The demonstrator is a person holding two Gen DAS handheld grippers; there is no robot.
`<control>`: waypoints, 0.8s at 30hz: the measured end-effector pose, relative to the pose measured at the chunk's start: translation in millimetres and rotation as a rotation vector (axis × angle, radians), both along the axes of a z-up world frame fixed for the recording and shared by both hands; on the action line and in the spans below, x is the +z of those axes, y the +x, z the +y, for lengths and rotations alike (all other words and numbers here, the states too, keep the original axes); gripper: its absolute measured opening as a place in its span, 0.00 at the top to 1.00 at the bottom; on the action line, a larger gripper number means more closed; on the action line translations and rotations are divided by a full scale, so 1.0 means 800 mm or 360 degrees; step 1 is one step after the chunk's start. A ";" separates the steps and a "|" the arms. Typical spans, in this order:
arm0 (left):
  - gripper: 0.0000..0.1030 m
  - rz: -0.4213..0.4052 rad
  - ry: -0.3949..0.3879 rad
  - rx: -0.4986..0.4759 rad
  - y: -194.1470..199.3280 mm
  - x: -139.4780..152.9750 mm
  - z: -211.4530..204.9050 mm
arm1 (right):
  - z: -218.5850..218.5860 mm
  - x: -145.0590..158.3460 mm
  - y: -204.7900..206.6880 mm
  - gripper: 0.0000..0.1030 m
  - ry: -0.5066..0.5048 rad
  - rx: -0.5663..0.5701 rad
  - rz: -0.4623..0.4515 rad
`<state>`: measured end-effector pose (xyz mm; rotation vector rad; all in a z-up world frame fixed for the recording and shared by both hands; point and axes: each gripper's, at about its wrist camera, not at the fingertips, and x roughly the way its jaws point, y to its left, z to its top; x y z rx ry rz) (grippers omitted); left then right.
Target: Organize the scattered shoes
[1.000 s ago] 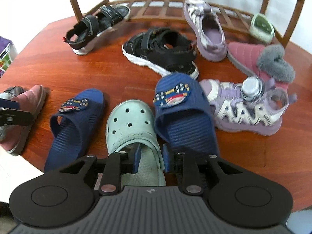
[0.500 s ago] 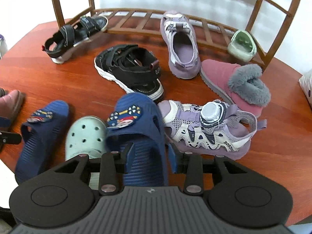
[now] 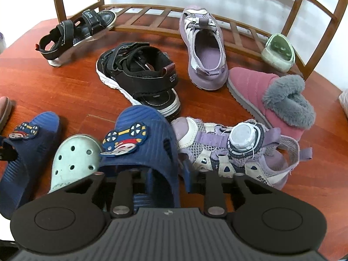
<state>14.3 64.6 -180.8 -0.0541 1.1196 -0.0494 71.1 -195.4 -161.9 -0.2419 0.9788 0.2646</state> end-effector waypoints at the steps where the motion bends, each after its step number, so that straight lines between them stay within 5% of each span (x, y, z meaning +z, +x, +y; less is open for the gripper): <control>1: 0.88 -0.0001 0.0011 0.0018 0.000 -0.001 -0.001 | -0.001 0.001 -0.001 0.89 0.0006 -0.0006 -0.0002; 14: 0.91 0.0044 0.0083 0.0152 0.000 0.000 0.039 | -0.015 0.042 -0.013 0.92 0.0108 -0.0215 -0.0053; 24: 0.89 0.0068 0.0052 0.0070 -0.010 0.008 0.067 | 0.033 0.070 -0.041 0.92 0.0248 -0.0253 -0.0065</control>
